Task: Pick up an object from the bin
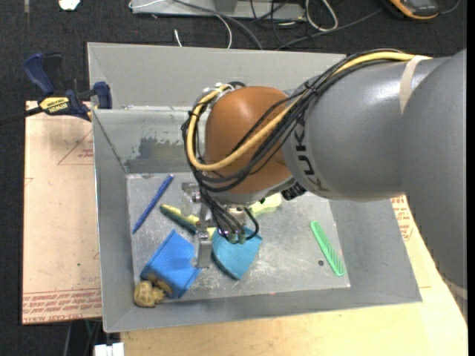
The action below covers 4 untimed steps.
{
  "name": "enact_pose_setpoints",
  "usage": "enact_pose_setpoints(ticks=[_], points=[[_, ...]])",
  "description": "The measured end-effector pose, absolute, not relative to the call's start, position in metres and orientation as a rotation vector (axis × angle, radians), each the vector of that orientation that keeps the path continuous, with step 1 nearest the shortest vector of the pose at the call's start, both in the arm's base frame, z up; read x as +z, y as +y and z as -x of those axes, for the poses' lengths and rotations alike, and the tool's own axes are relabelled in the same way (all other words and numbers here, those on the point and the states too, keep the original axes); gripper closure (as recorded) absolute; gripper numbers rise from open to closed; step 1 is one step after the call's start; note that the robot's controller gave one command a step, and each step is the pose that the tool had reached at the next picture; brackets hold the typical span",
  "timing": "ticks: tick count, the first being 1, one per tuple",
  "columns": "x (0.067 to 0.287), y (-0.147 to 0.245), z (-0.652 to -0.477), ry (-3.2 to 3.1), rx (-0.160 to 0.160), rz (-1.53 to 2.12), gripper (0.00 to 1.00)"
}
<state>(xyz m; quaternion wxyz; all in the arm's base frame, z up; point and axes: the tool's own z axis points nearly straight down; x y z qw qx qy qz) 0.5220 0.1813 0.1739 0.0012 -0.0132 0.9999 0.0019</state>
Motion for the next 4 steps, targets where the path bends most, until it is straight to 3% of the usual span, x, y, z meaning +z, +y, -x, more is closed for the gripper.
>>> enact_pose_setpoints(ticks=[1,2,3,4], points=[[0.109,0.160,-0.521,3.141,0.008,0.089,0.00],[0.123,0.163,-0.523,3.131,0.011,0.099,0.00],[0.150,0.150,-0.542,3.140,0.014,0.331,0.00],[0.123,0.129,-0.552,3.145,0.016,0.042,0.00]])
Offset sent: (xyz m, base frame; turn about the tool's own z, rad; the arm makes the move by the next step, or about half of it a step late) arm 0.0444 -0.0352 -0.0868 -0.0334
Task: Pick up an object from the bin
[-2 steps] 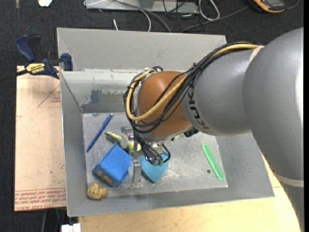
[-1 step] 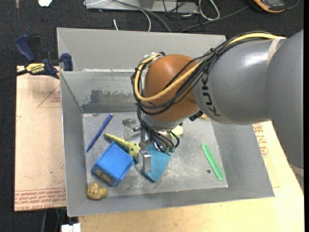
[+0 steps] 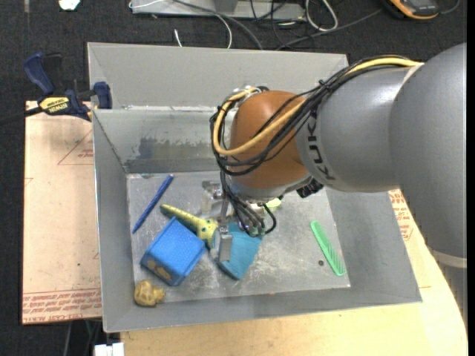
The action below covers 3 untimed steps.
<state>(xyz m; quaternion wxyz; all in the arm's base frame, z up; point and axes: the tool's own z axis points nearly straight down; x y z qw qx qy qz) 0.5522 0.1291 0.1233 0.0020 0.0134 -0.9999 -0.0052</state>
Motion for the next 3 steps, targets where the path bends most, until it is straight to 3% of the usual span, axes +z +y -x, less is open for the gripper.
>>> enact_pose_setpoints(ticks=[1,2,3], points=[[0.088,0.138,-0.549,-3.133,-0.014,0.025,0.00],[0.079,0.142,-0.552,-3.127,-0.016,-0.186,0.00],[0.073,0.145,-0.569,-3.139,-0.020,-0.096,1.00]])
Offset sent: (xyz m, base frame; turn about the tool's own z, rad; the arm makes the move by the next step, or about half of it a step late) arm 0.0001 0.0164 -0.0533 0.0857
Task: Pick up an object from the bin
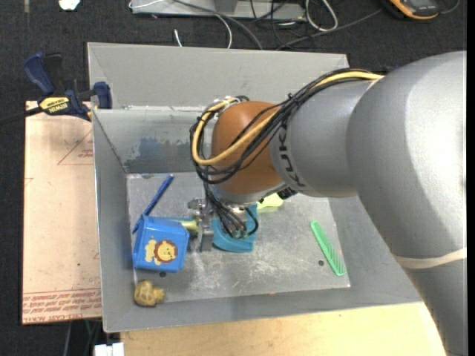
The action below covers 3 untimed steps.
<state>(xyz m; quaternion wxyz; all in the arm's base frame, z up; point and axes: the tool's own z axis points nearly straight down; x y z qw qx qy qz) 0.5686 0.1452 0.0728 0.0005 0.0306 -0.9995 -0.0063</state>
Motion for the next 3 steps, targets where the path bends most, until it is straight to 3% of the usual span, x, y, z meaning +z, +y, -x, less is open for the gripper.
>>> enact_pose_setpoints(ticks=[1,2,3], points=[[0.073,0.145,-0.569,-3.139,-0.020,-0.096,1.00],[0.134,0.155,-0.563,-3.133,-0.018,-0.117,1.00],[0.134,0.153,-0.569,-3.141,-0.021,-0.093,1.00]])
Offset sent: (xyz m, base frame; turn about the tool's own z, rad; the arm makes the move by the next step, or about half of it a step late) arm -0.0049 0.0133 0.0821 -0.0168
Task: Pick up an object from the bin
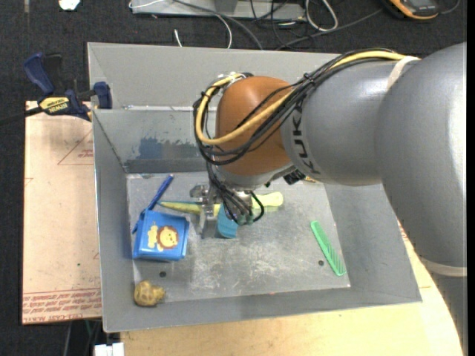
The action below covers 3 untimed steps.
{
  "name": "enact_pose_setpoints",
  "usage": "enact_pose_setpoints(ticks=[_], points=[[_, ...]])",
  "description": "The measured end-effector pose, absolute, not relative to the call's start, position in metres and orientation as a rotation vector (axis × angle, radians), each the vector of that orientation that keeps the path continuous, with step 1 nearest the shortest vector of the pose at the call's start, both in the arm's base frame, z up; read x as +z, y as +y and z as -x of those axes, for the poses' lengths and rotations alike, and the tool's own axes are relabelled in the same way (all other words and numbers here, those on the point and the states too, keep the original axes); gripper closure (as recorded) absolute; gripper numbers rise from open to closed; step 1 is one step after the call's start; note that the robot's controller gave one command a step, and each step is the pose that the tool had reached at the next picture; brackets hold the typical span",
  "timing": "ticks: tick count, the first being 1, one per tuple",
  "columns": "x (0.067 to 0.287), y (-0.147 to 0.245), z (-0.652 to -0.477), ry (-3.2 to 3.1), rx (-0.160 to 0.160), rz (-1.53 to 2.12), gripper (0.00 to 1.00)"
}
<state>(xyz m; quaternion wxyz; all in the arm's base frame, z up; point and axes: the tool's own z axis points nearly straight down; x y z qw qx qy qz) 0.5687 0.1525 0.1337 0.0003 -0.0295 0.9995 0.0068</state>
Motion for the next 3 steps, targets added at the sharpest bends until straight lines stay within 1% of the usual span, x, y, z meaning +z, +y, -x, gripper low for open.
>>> enact_pose_setpoints(ticks=[1,2,3], points=[[0.128,0.152,-0.564,3.156,0.016,0.088,1.00],[0.179,0.155,-0.569,3.140,0.021,0.116,1.00],[0.232,0.153,-0.569,3.153,0.018,0.084,1.00]])
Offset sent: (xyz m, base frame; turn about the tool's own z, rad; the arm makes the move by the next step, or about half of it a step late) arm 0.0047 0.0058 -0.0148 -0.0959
